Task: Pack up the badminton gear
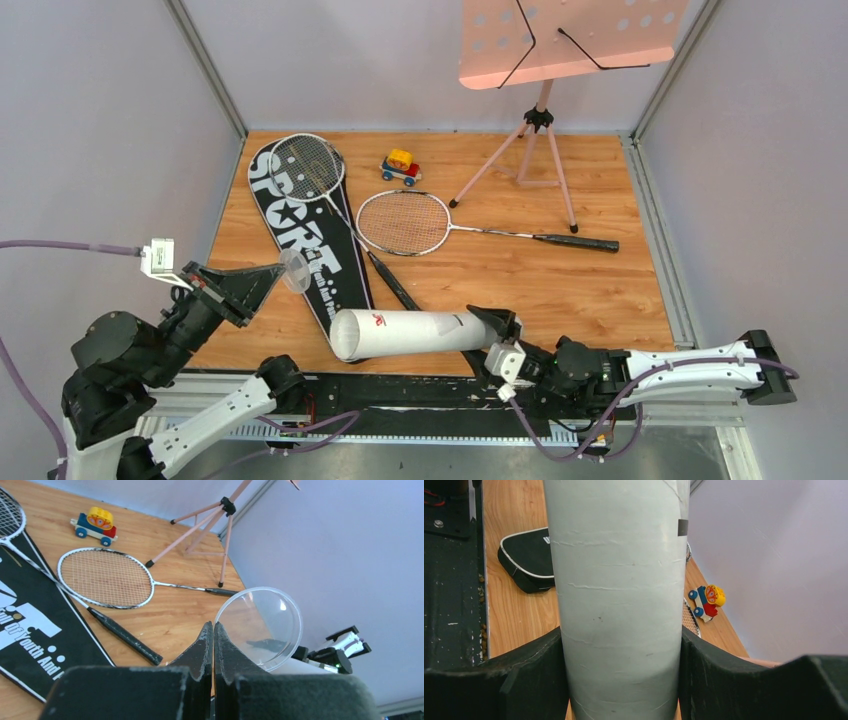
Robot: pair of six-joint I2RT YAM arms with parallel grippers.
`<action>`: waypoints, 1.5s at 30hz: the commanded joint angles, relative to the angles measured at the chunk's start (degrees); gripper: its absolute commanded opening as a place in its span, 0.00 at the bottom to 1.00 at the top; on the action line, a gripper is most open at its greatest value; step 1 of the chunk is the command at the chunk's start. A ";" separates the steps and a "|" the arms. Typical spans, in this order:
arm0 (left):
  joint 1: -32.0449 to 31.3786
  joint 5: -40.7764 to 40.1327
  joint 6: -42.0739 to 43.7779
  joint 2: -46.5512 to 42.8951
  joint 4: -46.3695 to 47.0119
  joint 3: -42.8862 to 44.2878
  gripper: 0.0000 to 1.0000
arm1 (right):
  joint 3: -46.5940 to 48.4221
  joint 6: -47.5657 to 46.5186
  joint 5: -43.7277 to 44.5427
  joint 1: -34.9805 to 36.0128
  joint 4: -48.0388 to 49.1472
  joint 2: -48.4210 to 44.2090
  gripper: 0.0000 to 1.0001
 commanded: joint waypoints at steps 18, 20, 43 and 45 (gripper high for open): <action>0.23 24.85 -2.39 -1.32 1.09 -4.98 0.00 | -1.34 -1.38 5.69 -3.20 18.78 11.88 0.17; 0.23 25.40 -2.62 -1.63 1.75 -5.74 0.00 | -0.97 -1.21 5.12 -3.17 18.11 11.70 0.17; 0.24 18.80 1.72 -0.78 -5.59 -4.14 0.00 | -0.53 0.18 4.14 -3.17 14.00 12.32 0.16; 0.24 18.56 1.85 -0.75 -5.74 -4.11 0.00 | -0.20 0.45 4.25 -3.24 12.87 12.76 0.16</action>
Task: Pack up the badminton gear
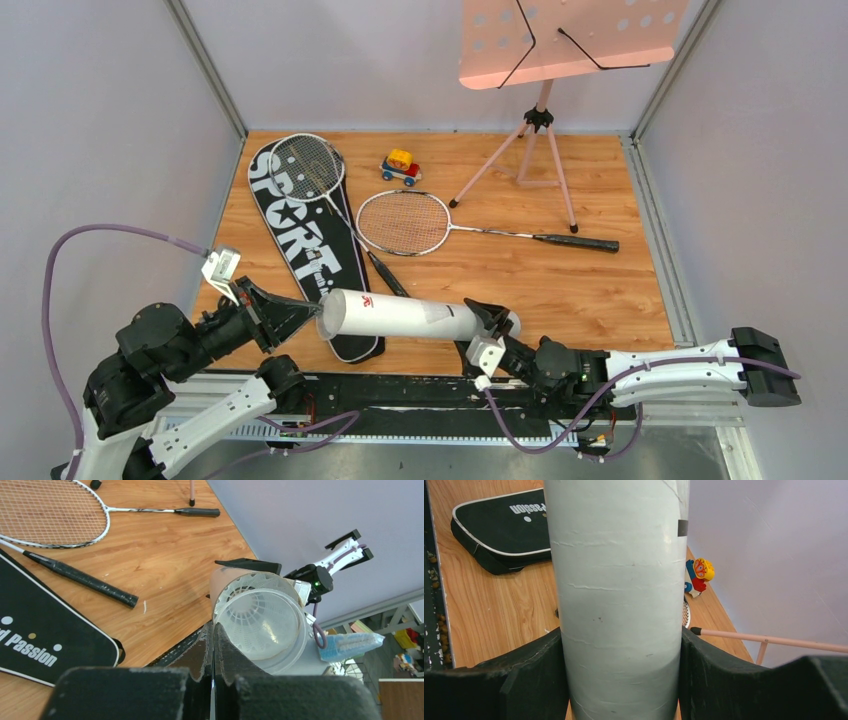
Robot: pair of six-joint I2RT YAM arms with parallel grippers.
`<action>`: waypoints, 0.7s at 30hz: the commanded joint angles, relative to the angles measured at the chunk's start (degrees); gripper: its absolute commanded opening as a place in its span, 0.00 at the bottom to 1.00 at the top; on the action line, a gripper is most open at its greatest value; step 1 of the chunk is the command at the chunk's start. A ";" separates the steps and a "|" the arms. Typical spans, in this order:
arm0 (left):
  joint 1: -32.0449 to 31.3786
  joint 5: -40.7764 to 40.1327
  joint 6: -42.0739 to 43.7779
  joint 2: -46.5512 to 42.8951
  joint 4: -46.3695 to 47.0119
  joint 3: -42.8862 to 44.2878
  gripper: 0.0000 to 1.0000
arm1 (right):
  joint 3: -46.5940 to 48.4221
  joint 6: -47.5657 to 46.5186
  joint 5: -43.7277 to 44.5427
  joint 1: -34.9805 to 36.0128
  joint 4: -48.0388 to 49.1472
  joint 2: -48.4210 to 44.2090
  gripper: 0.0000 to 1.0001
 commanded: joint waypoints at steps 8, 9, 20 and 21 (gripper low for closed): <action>0.26 -1.91 2.32 1.07 -0.62 1.58 0.00 | 2.55 2.27 -1.44 -0.18 -0.30 1.44 0.16; 0.24 -1.91 2.34 1.13 -0.74 1.61 0.00 | 2.57 2.32 -1.48 -0.16 -0.21 1.49 0.16; 0.23 -4.65 2.75 1.54 -2.48 1.45 0.00 | 1.43 2.94 -1.39 -0.16 0.45 -1.30 0.16; 0.23 -4.77 2.72 1.49 -2.50 1.42 0.00 | 1.43 2.92 -1.44 -0.16 0.37 -1.62 0.16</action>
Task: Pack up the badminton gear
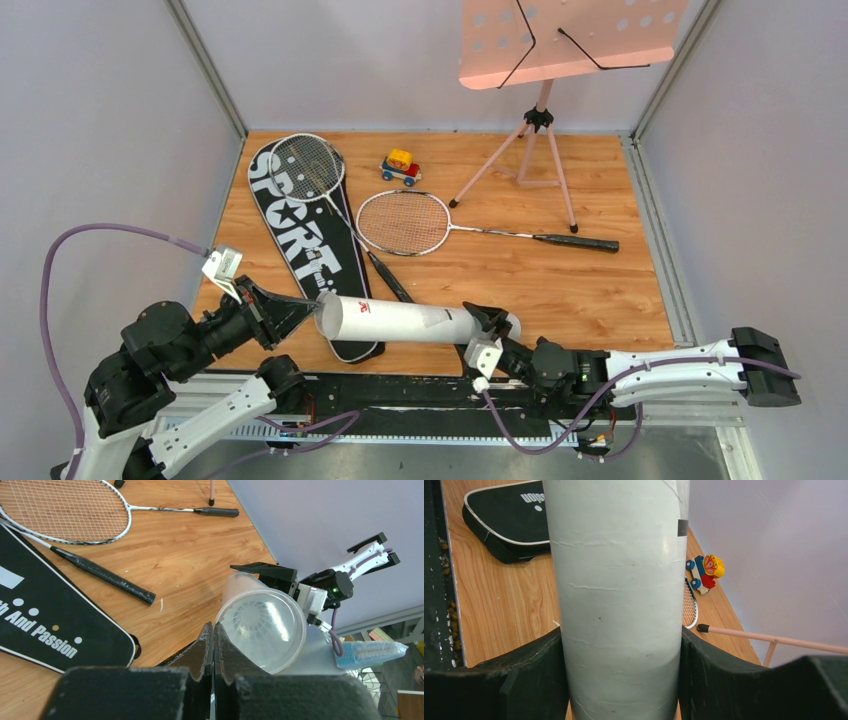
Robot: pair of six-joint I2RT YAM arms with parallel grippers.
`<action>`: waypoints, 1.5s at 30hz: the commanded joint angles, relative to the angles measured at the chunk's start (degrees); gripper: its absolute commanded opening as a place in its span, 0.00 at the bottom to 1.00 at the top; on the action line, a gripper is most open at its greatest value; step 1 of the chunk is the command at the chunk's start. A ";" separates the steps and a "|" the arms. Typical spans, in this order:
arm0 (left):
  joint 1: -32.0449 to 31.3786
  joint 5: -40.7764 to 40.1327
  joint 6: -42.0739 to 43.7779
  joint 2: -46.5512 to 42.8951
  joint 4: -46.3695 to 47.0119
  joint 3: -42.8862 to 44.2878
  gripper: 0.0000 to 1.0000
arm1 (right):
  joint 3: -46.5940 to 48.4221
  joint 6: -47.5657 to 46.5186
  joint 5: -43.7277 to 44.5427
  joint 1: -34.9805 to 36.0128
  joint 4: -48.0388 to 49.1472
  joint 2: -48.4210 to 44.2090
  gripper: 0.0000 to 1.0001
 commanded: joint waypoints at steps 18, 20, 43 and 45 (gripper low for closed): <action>0.23 0.74 0.92 1.54 2.27 -0.49 0.00 | 2.22 1.34 -0.16 -0.16 2.96 -1.17 0.15; 0.23 1.10 0.86 1.68 2.59 -0.77 0.00 | 2.22 1.42 -0.04 -0.15 2.92 -1.34 0.15; 0.23 1.75 0.53 0.34 1.87 -2.96 0.00 | 1.77 2.54 0.12 -0.17 1.47 -3.09 0.15; 0.23 1.74 0.55 0.33 1.89 -3.03 0.00 | 1.86 2.49 0.22 -0.15 1.47 -2.90 0.15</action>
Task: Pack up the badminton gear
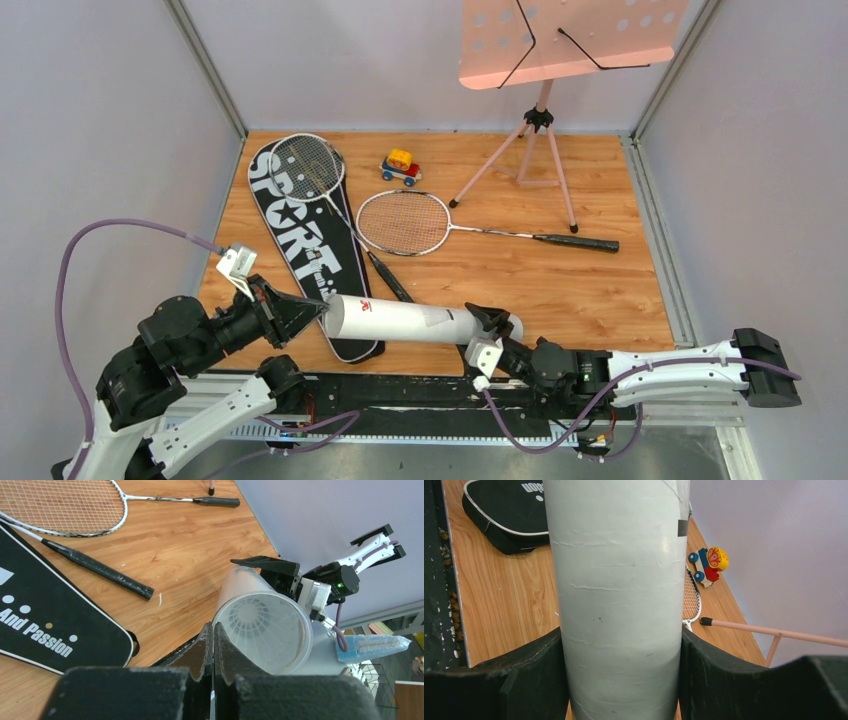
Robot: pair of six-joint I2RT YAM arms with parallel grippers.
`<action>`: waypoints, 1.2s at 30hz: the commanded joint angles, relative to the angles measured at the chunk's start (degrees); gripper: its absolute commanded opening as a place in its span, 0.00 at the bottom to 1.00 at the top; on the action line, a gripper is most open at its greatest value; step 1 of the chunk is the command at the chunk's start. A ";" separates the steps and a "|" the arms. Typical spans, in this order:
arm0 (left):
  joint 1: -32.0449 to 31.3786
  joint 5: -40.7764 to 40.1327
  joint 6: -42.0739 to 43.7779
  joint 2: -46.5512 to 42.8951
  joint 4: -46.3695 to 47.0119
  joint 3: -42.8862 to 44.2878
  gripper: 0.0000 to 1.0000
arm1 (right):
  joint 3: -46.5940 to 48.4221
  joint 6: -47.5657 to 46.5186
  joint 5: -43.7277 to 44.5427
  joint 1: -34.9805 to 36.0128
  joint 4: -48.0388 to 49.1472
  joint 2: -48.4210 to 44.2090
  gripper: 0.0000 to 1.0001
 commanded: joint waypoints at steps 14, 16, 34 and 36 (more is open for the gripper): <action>0.21 -1.59 1.70 -0.03 -2.25 0.77 0.00 | 1.69 1.44 0.22 -0.18 4.25 -0.75 0.15; 0.21 -1.31 1.74 0.03 -2.47 0.70 0.00 | 1.84 1.30 0.23 -0.16 4.12 -0.41 0.15; 0.22 -2.31 1.74 -0.56 -3.43 0.40 0.56 | 2.48 1.13 -0.02 -0.15 4.20 0.96 0.15; 0.23 -1.10 1.75 -0.72 -2.72 -0.17 0.60 | 2.44 1.05 -0.16 -0.18 4.58 1.03 0.15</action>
